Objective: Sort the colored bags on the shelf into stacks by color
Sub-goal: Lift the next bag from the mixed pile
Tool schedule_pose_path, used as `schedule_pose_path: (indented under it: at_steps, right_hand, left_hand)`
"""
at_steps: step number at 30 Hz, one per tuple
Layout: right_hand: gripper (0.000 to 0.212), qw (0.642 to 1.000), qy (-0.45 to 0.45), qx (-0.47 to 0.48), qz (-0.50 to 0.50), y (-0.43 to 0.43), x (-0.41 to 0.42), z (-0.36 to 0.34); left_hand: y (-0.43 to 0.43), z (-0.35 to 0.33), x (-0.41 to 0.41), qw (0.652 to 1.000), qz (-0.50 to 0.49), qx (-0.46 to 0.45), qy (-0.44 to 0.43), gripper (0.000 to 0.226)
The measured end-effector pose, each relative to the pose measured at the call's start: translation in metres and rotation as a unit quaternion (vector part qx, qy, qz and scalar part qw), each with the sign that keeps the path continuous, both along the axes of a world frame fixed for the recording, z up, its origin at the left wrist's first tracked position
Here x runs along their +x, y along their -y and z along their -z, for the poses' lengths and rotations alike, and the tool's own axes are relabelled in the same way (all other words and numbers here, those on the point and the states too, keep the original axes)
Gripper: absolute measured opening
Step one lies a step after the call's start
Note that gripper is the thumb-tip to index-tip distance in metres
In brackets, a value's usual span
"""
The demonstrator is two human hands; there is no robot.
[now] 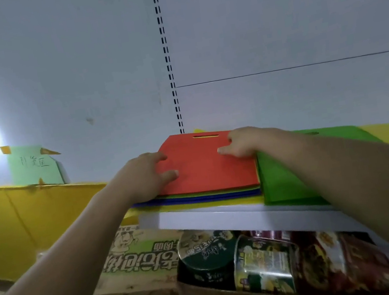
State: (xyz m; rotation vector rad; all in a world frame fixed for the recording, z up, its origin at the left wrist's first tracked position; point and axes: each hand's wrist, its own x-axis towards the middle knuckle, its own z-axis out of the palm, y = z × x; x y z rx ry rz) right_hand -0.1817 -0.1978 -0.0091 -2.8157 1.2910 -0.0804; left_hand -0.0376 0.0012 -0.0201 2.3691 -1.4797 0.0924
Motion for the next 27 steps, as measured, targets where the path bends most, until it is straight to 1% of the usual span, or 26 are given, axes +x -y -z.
schedule_pose_path:
  at_steps: [4,7,10,13,15,18,20,23,25,27]
  right_hand:
    - [0.068,0.997,0.008,-0.015,0.073,-0.007,0.007,0.007]
    - [0.068,0.992,0.014,-0.033,0.119,-0.01,0.009,0.012]
    - [0.071,0.987,0.03,-0.037,0.151,-0.01,0.011,0.013]
    - [0.075,0.983,0.068,-0.033,0.168,-0.006,0.01,0.012]
    - [0.08,0.98,0.087,-0.016,0.18,-0.003,0.01,0.01]
    - [0.081,0.971,0.122,0.019,0.203,0.002,0.009,0.008]
    - [0.074,0.963,0.156,0.024,0.218,0.008,0.008,0.008]
    - [0.058,0.938,0.253,0.05,0.23,0.017,0.004,0.006]
    - [0.049,0.926,0.282,0.084,0.235,0.018,0.002,0.006]
    - [0.038,0.923,0.289,0.114,0.226,0.016,-0.002,0.006]
  left_hand:
    - [0.0,0.003,0.031,0.998,0.015,0.053,0.004,0.064]
    - [0.003,0.009,0.041,0.995,0.029,0.091,-0.013,0.067]
    - [0.004,0.013,0.045,0.995,0.039,0.09,-0.026,0.065]
    - [0.004,0.012,0.045,0.995,0.038,0.085,-0.024,0.066]
    - [0.004,0.012,0.043,0.995,0.04,0.085,-0.021,0.066]
    - [0.005,0.012,0.042,0.995,0.037,0.085,-0.023,0.065]
    - [0.005,0.012,0.042,0.995,0.033,0.086,-0.027,0.064]
    - [0.004,0.012,0.041,0.995,0.031,0.085,-0.033,0.064]
    - [0.004,0.012,0.04,0.996,0.029,0.083,-0.034,0.064]
    - [0.004,0.014,0.04,0.996,0.028,0.078,-0.032,0.064]
